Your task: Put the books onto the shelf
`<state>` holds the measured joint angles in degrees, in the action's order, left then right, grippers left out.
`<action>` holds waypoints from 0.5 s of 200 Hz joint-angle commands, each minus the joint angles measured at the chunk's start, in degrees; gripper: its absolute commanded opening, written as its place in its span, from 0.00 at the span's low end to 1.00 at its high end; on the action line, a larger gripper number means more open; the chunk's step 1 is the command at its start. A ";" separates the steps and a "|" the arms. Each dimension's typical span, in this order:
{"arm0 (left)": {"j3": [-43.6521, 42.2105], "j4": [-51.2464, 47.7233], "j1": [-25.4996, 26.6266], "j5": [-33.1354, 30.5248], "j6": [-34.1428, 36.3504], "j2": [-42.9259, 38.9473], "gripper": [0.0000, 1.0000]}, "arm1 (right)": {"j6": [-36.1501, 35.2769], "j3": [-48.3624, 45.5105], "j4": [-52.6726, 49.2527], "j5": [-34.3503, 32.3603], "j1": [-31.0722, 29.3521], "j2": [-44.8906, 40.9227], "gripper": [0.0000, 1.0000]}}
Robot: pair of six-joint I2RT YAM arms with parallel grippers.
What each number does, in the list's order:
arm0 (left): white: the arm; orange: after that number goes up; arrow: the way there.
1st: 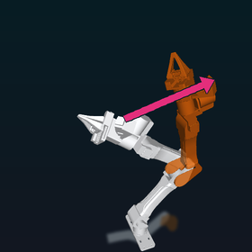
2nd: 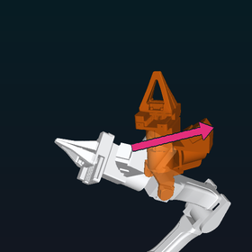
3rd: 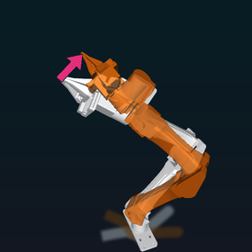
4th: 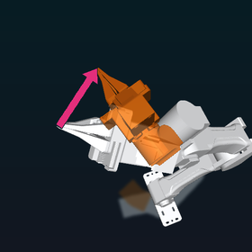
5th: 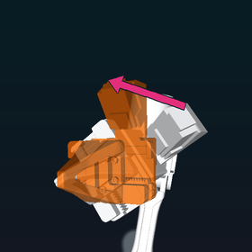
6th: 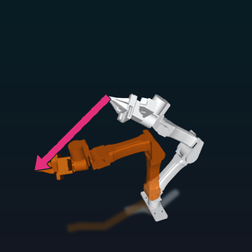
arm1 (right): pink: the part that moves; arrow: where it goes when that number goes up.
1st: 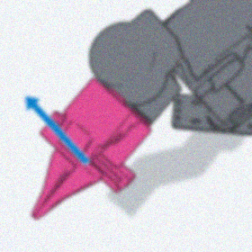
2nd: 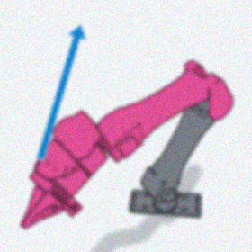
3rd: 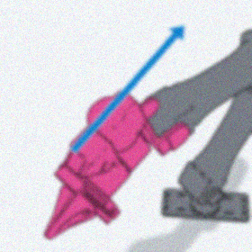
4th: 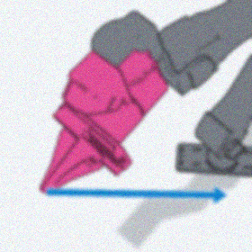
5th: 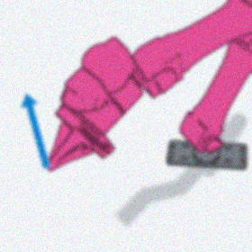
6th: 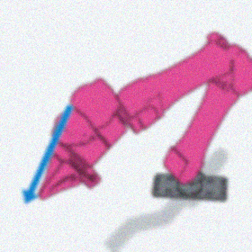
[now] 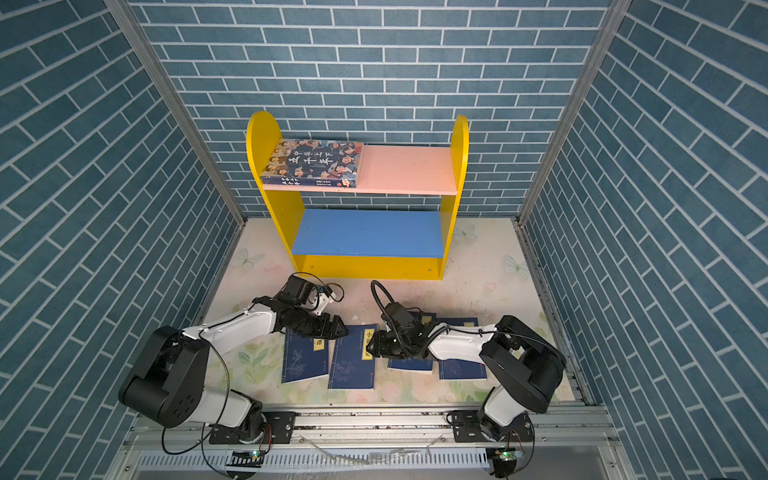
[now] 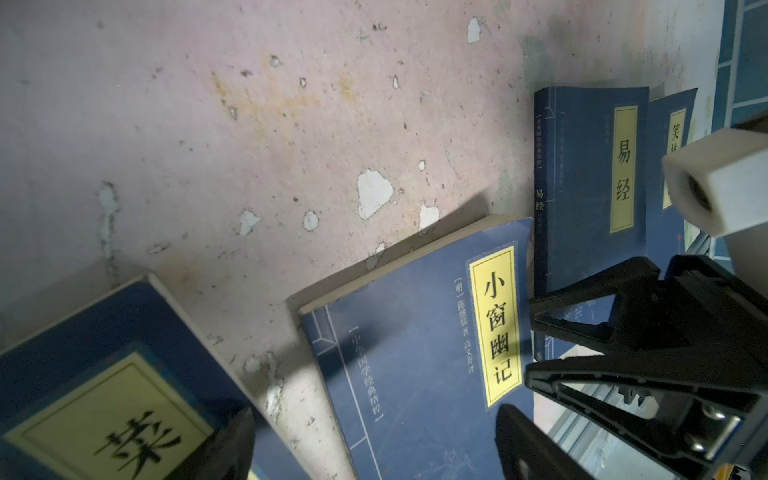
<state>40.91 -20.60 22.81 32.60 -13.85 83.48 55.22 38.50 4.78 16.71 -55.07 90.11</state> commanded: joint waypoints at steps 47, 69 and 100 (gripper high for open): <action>1.02 -2.77 3.45 -0.84 1.11 5.39 0.91 | -0.62 1.92 -1.01 -2.57 -0.05 2.19 0.27; 0.84 -2.78 4.01 -0.22 1.36 6.32 0.92 | -1.06 2.19 -1.26 -3.34 0.04 2.86 0.20; 0.84 -1.89 4.67 1.53 0.75 7.36 0.92 | -1.55 1.97 -0.36 -3.53 1.24 3.74 0.02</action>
<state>42.87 -19.57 26.46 33.12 -13.04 87.90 54.85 39.79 4.60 15.33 -54.65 92.14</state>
